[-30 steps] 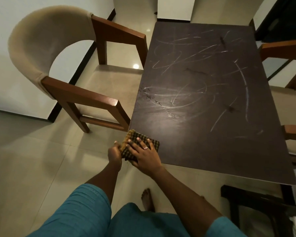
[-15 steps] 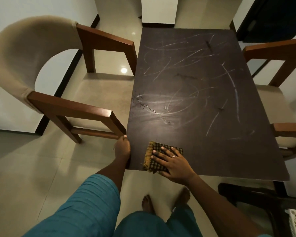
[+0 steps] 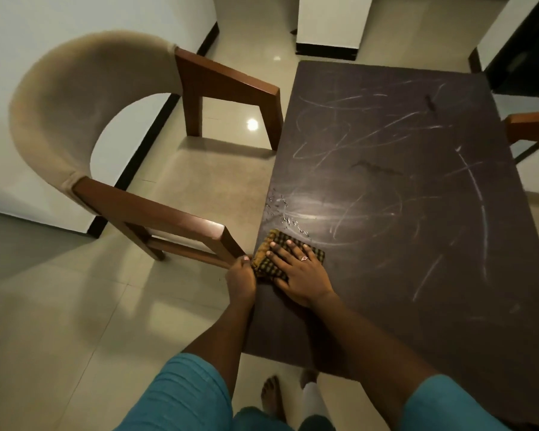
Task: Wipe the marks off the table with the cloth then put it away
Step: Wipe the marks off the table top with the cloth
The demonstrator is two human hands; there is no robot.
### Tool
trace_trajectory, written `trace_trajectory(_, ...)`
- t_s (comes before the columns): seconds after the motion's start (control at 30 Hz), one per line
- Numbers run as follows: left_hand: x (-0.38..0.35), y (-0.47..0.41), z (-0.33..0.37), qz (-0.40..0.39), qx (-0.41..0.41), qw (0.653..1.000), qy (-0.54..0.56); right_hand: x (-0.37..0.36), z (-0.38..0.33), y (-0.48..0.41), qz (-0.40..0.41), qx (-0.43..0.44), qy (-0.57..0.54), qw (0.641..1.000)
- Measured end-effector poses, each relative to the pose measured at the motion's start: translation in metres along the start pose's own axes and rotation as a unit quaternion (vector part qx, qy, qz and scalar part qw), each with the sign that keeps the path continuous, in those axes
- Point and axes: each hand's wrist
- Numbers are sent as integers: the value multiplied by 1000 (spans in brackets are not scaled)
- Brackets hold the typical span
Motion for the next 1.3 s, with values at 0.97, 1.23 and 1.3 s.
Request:
trace_trajectory(0.97,-27,-43,44,-39,-60,988,-135,38,39,-87,19,-27,-7,999)
trace_trajectory(1.23,-29,-42,41,-61,-58,988,-126,59,81,-95,32,-86,5,996)
trace_trajectory(1.3,-30,-43,40,-57,-67,987,-132,71,104,-105,50,-131,-6,990)
Point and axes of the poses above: each hand's wrist, its own y-axis away from the middle knuckle, its own x-axis out of the back of the hand, z = x × y, and after that the axes turned 3 degrees about -y, right-handed
